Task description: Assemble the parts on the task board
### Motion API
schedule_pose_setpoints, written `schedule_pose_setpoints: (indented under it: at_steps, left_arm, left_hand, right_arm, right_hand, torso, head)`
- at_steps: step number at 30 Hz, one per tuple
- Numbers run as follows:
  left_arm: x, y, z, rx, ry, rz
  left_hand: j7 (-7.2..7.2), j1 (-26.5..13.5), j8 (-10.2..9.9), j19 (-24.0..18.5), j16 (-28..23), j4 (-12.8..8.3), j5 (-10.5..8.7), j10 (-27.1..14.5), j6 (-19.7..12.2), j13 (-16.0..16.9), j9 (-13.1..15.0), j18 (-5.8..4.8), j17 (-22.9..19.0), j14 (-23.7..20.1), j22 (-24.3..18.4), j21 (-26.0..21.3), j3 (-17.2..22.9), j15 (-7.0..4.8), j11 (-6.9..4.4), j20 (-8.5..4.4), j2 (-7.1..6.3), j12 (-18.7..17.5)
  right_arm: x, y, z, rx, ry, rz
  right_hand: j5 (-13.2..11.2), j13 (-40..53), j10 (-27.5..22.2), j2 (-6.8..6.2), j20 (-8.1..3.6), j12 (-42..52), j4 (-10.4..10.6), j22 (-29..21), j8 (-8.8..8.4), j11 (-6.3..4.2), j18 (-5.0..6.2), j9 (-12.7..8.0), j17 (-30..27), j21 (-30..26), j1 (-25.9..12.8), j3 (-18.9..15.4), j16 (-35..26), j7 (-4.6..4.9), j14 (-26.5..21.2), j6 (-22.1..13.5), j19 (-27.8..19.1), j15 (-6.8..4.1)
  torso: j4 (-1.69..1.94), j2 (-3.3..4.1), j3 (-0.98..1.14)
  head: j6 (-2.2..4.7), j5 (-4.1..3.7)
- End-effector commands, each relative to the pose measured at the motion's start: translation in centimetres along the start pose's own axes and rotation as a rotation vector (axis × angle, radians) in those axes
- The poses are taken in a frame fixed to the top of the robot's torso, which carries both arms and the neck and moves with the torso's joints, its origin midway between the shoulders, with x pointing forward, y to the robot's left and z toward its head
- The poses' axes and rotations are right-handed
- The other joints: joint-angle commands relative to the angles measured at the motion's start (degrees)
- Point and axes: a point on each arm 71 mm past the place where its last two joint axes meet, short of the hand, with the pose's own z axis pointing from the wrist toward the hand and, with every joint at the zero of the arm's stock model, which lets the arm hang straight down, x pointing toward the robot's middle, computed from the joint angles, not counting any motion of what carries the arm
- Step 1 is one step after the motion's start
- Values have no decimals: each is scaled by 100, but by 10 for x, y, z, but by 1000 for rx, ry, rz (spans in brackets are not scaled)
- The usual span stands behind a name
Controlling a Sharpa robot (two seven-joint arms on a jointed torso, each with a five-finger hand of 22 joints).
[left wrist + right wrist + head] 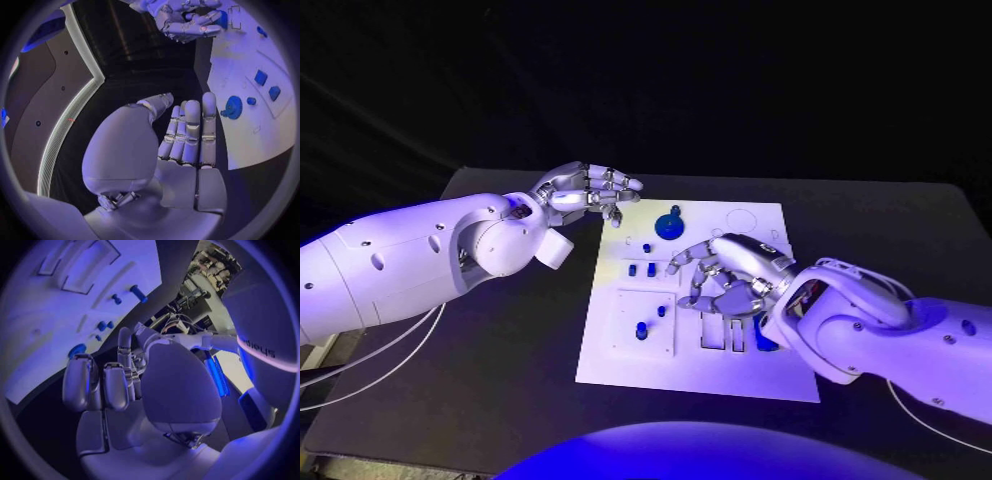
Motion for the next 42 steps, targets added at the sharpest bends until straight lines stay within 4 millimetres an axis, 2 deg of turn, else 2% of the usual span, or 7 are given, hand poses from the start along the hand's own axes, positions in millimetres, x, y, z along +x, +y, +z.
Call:
schedule_pose_setpoints:
  at_steps: [1,3,6,11,17,23,42]
  left_arm:
    - [2,0,0,2,21,-5]
    - [2,1,0,1,21,-5]
    - [2,2,0,1,20,-4]
    - [3,2,0,2,19,-4]
    - [4,2,0,4,19,-5]
    - [5,2,0,6,21,-5]
    - [3,2,-1,3,18,-5]
  left_hand:
    - [-9,-45,15,19,-34,-49,26,-40,-35,-5,6,84,-5,-4,-5,-18,1,47,1,17,-7,16]
    - [-9,-52,21,17,-34,-49,24,-43,-36,-7,8,84,-6,-7,-7,-20,-1,48,2,18,-8,20]
    - [-9,-52,21,17,-34,-49,24,-43,-36,-7,8,84,-6,-7,-7,-20,-1,48,2,18,-8,20]
    - [-9,-56,24,17,-34,-48,24,-43,-36,-7,9,84,-6,-8,-8,-22,-1,48,2,18,-8,22]
    - [-9,-56,24,17,-34,-48,24,-43,-36,-7,9,84,-6,-8,-8,-22,-1,48,2,18,-8,22]
    - [-9,-56,24,17,-34,-48,24,-43,-36,-7,9,84,-6,-8,-8,-22,-1,48,2,18,-8,22]
    - [-11,-55,28,16,-34,-50,25,-42,-36,-7,10,84,-7,-10,-10,-24,1,48,0,18,-6,26]
  right_arm:
    - [-14,-18,-10,117,14,188]
    - [-22,-29,-20,175,16,203]
    - [-33,-47,-37,261,25,204]
    - [-40,-71,-66,390,47,164]
    - [-36,-85,-95,508,76,99]
    - [-27,-90,-109,572,93,47]
    - [-3,-86,-106,577,126,5]
  right_hand:
    - [116,438,100,-76,44,456,125,701,233,-27,-54,65,-18,20,-93,-185,-12,-25,145,266,2,14]
    - [125,1198,-97,-44,23,1181,339,773,457,-61,-79,169,115,135,-228,-474,61,-79,177,257,54,-15]
    - [134,4032,-141,199,2,4158,446,957,1001,-132,-148,473,586,449,-466,-1210,296,-144,255,138,177,-69]
    - [142,5774,422,574,-22,6125,522,1053,1280,-132,-174,567,1427,601,-820,-1894,631,-178,399,120,239,-61]
    - [150,6215,591,735,-15,6621,543,1115,1316,-123,-202,543,1808,727,-975,-2285,767,-169,460,92,293,-49]
    - [162,6328,633,732,-7,6743,546,1155,1327,-113,-221,523,1951,814,-1107,-2507,816,-167,483,86,329,-43]
    - [178,6422,682,689,-7,6850,551,1194,1355,-120,-241,516,2043,910,-1177,-2627,846,-177,498,123,366,-45]
  torso:
    - [-10,-10,-17]
    - [-18,-18,-23]
    - [-21,-27,-34]
    - [-45,-33,-35]
    - [-80,-47,-42]
    - [-94,-51,-48]
    - [-89,-48,-60]
  head:
    - [41,-93]
    - [53,-156]
    - [52,-284]
    - [60,-447]
    - [55,-531]
    - [52,-595]
    - [26,-603]
